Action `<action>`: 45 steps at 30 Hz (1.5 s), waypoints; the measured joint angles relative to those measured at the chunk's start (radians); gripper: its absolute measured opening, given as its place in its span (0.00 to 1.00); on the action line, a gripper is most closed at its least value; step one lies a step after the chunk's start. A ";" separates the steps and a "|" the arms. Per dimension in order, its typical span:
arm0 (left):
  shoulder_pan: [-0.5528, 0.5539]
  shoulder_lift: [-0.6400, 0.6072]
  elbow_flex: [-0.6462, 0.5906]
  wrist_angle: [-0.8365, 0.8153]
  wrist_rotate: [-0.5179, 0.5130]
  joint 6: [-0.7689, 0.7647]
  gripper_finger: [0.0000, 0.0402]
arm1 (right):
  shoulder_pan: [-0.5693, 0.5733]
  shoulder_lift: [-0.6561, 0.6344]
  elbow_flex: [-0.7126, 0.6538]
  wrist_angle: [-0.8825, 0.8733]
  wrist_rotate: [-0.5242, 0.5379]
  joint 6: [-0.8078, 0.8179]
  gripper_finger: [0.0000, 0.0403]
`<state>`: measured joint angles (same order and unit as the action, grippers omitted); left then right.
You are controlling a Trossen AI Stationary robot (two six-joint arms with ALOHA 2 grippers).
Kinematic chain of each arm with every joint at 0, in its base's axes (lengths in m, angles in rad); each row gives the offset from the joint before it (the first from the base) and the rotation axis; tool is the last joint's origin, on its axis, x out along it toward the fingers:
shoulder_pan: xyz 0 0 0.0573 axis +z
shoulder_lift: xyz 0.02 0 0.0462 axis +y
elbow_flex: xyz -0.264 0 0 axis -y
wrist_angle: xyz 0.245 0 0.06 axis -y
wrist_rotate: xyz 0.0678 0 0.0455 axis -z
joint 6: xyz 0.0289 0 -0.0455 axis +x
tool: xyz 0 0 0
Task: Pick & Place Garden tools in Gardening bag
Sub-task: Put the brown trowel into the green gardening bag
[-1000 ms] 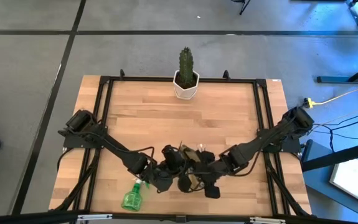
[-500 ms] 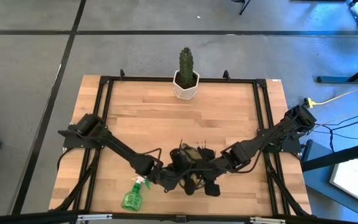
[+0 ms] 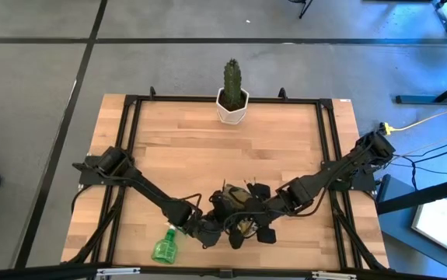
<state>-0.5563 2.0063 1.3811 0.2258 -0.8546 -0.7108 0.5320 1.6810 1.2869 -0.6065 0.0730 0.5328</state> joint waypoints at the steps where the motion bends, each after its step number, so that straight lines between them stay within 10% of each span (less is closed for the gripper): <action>1: -0.005 0.000 0.000 -0.002 -0.011 0.001 0.00 | 0.000 0.000 0.000 -0.012 0.005 0.001 0.00; 24: -0.010 -0.002 0.000 -0.076 -0.022 -0.065 0.00 | 0.003 0.000 0.000 0.035 -0.081 -0.052 0.02; 45: 0.014 -0.003 0.071 -0.146 0.170 -0.066 0.12 | 0.033 0.000 0.002 0.041 -0.054 -0.043 0.57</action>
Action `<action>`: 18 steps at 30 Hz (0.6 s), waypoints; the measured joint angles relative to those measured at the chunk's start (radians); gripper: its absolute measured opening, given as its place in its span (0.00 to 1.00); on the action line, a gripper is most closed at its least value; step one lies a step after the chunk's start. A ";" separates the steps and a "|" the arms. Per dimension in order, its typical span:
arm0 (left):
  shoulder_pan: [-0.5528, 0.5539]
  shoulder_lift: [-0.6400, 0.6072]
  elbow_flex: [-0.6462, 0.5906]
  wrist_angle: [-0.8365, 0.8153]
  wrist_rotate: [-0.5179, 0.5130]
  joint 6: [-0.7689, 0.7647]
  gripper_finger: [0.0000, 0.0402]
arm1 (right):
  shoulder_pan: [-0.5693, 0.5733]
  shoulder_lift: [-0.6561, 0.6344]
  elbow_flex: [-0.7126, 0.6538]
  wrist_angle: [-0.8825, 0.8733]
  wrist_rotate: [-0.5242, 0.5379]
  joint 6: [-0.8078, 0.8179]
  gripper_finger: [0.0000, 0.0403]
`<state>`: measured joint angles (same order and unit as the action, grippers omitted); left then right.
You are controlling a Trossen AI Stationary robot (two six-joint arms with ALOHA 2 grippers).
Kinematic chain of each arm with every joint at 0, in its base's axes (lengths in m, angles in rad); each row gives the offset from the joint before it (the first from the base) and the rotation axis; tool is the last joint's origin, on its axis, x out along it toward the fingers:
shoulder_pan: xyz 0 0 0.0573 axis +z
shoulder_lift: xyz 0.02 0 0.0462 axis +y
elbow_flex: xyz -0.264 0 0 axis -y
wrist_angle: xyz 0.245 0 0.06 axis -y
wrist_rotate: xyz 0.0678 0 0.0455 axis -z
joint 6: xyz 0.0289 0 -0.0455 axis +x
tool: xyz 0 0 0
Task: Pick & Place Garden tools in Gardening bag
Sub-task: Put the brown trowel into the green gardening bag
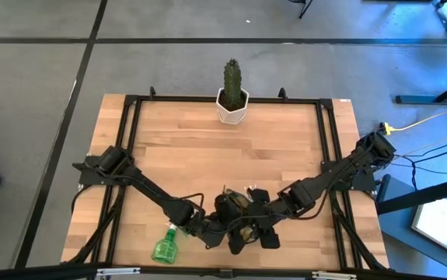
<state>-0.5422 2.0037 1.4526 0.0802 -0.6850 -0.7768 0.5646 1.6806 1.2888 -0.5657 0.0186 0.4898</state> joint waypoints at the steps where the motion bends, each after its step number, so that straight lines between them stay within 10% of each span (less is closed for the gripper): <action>1: -0.001 0.000 0.002 -0.004 -0.001 -0.005 0.15 | -0.001 0.000 0.000 0.000 0.001 0.000 0.57; 18: -0.030 -0.013 0.034 -0.065 -0.098 -0.025 0.30 | 0.000 0.000 0.000 -0.033 0.005 -0.019 0.57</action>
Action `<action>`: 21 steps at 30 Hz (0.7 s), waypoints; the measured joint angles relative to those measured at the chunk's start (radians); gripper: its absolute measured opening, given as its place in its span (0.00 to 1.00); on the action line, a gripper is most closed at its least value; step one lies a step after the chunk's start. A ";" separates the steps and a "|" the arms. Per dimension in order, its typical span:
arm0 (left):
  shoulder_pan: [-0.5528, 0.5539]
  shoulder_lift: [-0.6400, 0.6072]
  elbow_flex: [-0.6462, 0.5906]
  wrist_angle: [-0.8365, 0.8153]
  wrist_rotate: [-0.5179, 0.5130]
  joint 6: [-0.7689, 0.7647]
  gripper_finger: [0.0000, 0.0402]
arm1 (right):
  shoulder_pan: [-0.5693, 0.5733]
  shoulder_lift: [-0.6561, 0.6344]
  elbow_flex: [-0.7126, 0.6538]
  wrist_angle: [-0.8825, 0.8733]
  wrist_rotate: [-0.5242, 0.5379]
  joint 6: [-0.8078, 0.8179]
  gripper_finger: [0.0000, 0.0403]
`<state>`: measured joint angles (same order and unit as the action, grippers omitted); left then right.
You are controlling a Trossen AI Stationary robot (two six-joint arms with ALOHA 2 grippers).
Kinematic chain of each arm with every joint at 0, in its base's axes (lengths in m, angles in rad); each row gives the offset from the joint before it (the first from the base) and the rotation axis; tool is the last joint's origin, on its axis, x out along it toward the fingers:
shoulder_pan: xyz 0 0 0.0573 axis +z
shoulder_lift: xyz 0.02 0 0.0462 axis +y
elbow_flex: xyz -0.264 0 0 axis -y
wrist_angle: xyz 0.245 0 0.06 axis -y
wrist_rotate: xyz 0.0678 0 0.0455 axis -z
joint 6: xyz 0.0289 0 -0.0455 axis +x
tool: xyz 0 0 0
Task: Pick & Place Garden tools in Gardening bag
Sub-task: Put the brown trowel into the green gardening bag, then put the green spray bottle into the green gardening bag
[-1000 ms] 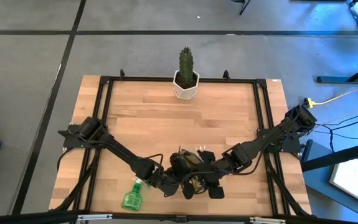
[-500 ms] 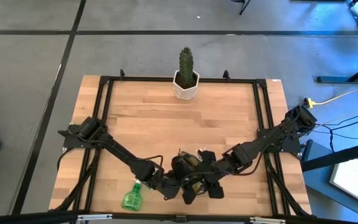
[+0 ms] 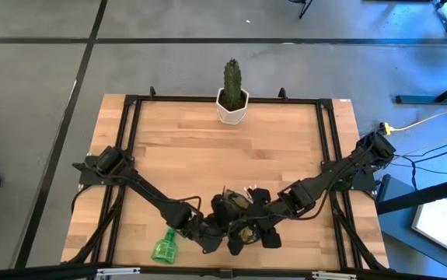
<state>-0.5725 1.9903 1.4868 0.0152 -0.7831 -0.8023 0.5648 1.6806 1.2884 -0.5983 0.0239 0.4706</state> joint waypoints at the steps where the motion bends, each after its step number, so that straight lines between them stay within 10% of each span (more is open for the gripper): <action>1: 0.001 0.000 0.001 0.002 0.000 0.000 0.30 | 0.000 0.000 0.000 0.000 0.004 -0.006 0.57; 21: -0.008 -0.141 0.001 -0.098 -0.121 0.023 0.31 | 0.007 0.000 0.145 -0.185 0.037 -0.122 0.57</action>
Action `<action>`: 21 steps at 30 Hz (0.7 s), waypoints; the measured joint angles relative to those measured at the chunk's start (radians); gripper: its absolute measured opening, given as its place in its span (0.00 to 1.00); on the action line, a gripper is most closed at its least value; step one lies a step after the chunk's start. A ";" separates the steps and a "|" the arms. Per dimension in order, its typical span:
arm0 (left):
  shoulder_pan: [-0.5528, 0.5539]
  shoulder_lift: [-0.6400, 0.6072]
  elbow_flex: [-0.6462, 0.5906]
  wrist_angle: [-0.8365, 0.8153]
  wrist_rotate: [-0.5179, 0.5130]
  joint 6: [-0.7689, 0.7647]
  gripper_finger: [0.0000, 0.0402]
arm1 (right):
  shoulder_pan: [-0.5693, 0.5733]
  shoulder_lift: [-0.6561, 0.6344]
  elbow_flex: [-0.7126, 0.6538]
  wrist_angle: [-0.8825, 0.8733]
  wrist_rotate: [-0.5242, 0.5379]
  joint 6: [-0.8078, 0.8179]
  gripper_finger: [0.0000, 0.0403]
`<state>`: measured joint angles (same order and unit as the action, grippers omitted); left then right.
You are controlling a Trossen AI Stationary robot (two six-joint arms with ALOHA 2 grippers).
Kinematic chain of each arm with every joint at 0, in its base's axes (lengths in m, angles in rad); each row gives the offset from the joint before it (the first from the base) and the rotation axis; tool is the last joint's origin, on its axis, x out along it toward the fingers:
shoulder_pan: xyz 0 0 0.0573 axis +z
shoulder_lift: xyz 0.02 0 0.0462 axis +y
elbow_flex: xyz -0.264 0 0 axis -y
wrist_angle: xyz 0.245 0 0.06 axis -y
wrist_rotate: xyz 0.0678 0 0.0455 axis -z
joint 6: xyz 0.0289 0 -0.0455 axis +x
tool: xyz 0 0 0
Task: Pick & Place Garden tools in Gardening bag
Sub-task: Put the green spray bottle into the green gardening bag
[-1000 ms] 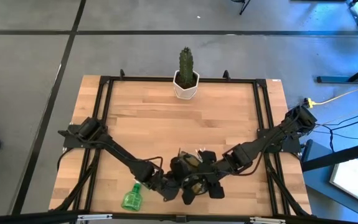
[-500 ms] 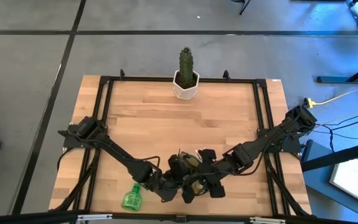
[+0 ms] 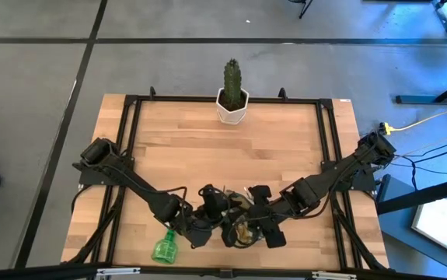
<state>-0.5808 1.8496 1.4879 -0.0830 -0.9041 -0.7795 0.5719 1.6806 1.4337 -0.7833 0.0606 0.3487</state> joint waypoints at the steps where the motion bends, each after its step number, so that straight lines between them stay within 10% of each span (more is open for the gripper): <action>1: 0.000 -0.007 0.000 0.000 0.000 0.000 0.31 | 0.000 0.000 0.001 0.004 -0.011 -0.003 0.57; 8: -0.024 -0.077 0.000 -0.093 0.077 -0.101 0.29 | 0.023 -0.044 0.001 0.018 -0.055 -0.028 0.57; 21: -0.125 -0.225 0.000 -0.577 0.249 -0.525 0.16 | 0.100 -0.341 -0.200 0.165 0.208 0.101 0.57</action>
<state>-0.7056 1.6249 1.4883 -0.6599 -0.6548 -1.3047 0.6716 1.3396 1.2337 -0.6179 0.2690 0.4495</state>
